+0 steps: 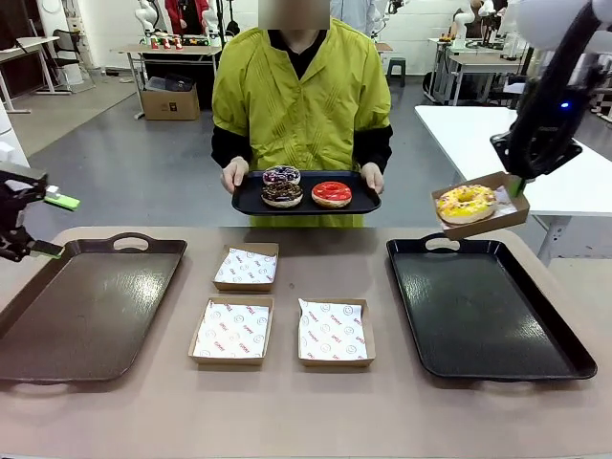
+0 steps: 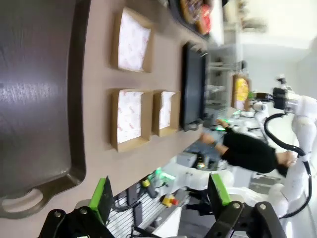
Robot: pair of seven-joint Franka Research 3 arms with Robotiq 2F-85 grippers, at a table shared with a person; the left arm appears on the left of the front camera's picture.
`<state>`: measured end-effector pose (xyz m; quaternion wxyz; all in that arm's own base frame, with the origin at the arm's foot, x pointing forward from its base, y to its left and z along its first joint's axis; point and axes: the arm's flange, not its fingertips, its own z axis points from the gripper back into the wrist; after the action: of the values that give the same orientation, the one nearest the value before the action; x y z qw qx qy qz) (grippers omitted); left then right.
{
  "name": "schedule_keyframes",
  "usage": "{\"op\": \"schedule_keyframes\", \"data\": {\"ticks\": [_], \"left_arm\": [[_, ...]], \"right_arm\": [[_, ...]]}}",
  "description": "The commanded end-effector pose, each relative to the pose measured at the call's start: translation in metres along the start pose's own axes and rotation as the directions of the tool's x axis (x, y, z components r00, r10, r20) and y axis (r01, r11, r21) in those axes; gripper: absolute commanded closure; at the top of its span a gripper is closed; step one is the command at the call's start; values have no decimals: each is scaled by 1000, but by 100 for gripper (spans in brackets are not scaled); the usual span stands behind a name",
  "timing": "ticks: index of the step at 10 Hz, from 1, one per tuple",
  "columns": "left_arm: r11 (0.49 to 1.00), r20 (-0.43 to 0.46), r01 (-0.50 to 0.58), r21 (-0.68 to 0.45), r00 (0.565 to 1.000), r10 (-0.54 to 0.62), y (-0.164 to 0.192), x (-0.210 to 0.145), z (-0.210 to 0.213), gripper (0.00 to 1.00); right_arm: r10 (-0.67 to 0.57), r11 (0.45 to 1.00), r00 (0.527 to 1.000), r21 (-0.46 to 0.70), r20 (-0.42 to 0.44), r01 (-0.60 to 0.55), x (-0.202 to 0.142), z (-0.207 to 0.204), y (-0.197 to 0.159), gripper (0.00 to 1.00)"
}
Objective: Individually package the donuts and arrange them on the tray.
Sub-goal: Place the picked Paper togo box on the Handle tray while simultaneously picking up another Paper togo box from the table with the other hand.
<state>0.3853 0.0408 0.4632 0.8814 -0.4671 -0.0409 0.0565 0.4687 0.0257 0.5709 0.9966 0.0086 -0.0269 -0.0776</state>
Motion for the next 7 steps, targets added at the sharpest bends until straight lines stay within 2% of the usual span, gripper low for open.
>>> {"op": "schedule_keyframes", "data": {"ticks": [1, 3, 5, 7], "left_arm": [[985, -79, 9, 173, 997, 5, -39, 14, -14, 0], [944, -109, 29, 329, 994, 7, -81, 35, -41, 0], [848, -88, 41, 528, 996, 7, -108, 63, -91, 0], [710, -77, 67, 701, 997, -18, -108, 79, -152, 0]], "right_arm": [[-4, 1000, 1000, 20, -11, 5, -12, 2, -31, 99], [-12, 1000, 1000, 28, -11, 12, -15, -2, -50, 99], [-37, 998, 999, 51, -35, 39, -9, -15, -56, 99], [-36, 997, 999, 70, -40, 39, -6, -22, -53, 99]]}}
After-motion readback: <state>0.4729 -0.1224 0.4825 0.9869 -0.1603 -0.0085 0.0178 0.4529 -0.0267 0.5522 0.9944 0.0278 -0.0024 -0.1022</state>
